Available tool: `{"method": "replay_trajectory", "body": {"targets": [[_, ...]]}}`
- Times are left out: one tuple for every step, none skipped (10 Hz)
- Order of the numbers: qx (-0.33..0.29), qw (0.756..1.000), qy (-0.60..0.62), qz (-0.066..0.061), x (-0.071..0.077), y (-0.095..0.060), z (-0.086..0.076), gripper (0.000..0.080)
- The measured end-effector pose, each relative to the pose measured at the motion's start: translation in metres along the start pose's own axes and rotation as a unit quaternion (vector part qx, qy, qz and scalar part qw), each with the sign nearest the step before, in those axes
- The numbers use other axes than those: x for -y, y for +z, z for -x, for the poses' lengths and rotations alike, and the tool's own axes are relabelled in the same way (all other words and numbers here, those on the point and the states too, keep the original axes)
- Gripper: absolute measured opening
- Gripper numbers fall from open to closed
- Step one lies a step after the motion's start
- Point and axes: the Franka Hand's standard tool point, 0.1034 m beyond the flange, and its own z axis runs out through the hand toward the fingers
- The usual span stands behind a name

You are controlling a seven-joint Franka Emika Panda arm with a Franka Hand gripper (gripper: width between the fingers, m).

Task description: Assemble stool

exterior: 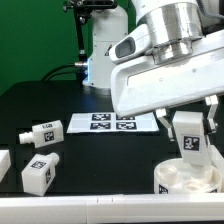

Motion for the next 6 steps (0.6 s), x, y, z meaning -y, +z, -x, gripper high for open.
{"method": "replay_trajectory", "body": {"targets": [[0.001, 1.0, 0.002, 0.001, -0.0027, 0.0043, 0.0006, 0.0321], [0.003, 1.0, 0.002, 0.001, -0.002, 0.0065, 0.0016, 0.0321], [0.004, 1.0, 0.002, 0.002, -0.0035, 0.0089, 0.0032, 0.0321], [0.007, 1.0, 0.003, 0.004, -0.0076, 0.0118, 0.0052, 0.0321], [0.008, 1.0, 0.003, 0.006, -0.0109, 0.0129, 0.0066, 0.0321], [0.01, 1.0, 0.003, 0.007, -0.0116, 0.0138, 0.0087, 0.0321]]}}
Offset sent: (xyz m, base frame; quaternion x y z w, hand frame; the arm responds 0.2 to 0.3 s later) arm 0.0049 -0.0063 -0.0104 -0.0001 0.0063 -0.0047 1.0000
